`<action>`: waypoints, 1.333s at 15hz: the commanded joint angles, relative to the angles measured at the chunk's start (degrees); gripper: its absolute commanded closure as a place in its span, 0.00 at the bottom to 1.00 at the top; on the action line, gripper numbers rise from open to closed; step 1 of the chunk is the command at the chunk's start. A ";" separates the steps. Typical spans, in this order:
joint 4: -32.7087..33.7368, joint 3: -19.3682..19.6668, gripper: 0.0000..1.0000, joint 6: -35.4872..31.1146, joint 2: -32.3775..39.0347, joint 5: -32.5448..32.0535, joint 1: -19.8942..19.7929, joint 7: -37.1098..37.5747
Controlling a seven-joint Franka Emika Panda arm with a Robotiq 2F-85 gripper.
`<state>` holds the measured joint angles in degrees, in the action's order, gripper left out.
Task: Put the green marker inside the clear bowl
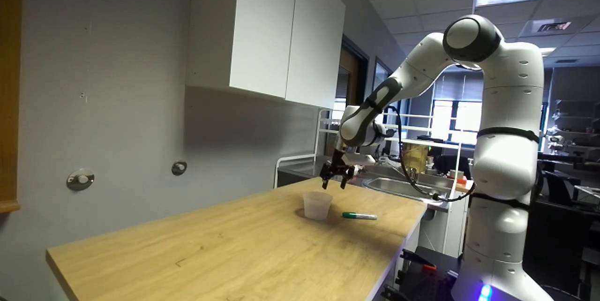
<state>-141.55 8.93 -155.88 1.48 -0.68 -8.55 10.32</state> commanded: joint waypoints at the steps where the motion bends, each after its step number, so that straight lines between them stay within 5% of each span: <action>1: -2.50 1.01 0.00 -0.43 -0.90 5.35 -1.36 -1.50; 7: -6.74 2.40 0.00 0.04 -1.68 2.18 -2.57 -5.83; 13: -9.83 4.68 0.00 0.19 -3.28 -2.30 -4.92 -18.65; 20: -11.50 3.98 0.00 0.95 -6.35 3.99 -3.07 -37.95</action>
<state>-151.75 13.37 -155.97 -1.94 0.48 -12.96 -20.08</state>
